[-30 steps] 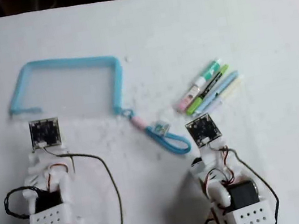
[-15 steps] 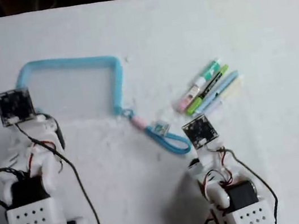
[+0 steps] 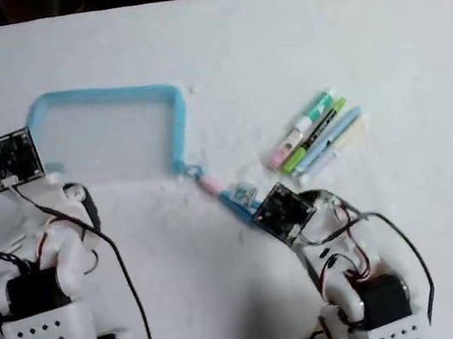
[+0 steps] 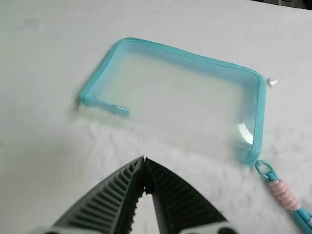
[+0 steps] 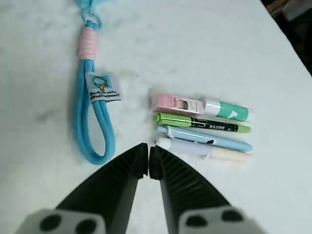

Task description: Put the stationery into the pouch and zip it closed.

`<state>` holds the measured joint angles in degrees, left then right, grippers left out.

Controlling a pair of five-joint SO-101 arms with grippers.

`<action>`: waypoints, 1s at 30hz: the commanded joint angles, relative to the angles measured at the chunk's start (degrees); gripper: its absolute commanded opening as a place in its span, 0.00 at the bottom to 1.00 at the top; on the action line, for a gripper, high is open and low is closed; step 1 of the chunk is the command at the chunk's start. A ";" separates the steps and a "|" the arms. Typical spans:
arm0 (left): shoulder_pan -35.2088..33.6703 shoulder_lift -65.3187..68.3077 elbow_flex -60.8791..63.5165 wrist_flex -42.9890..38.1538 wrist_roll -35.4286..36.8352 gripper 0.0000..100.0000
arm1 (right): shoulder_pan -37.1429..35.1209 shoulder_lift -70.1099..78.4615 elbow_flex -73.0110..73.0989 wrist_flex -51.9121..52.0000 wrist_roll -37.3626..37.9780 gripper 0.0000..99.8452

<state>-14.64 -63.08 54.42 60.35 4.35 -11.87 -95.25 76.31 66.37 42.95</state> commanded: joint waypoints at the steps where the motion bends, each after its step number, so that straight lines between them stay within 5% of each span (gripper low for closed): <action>1: -2.59 -0.92 0.26 -0.26 -3.69 0.02 | -3.82 19.12 -14.33 2.33 2.02 0.04; 5: -4.53 -0.66 0.35 -0.26 -11.34 0.02 | -9.45 46.46 -33.05 7.69 1.93 0.14; 11: -5.05 -0.66 0.35 1.32 -10.55 0.02 | -15.16 76.00 -50.11 8.75 -0.09 0.22; 21: -5.05 -0.66 0.44 1.76 -10.90 0.02 | -20.53 107.21 -75.25 9.01 -19.69 0.22; 30: -5.05 -0.57 0.44 2.90 -10.99 0.02 | -20.26 121.98 -86.51 8.84 -21.63 0.10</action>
<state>-19.38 -63.08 55.12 63.08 -6.11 -32.44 24.92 -6.33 74.90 21.76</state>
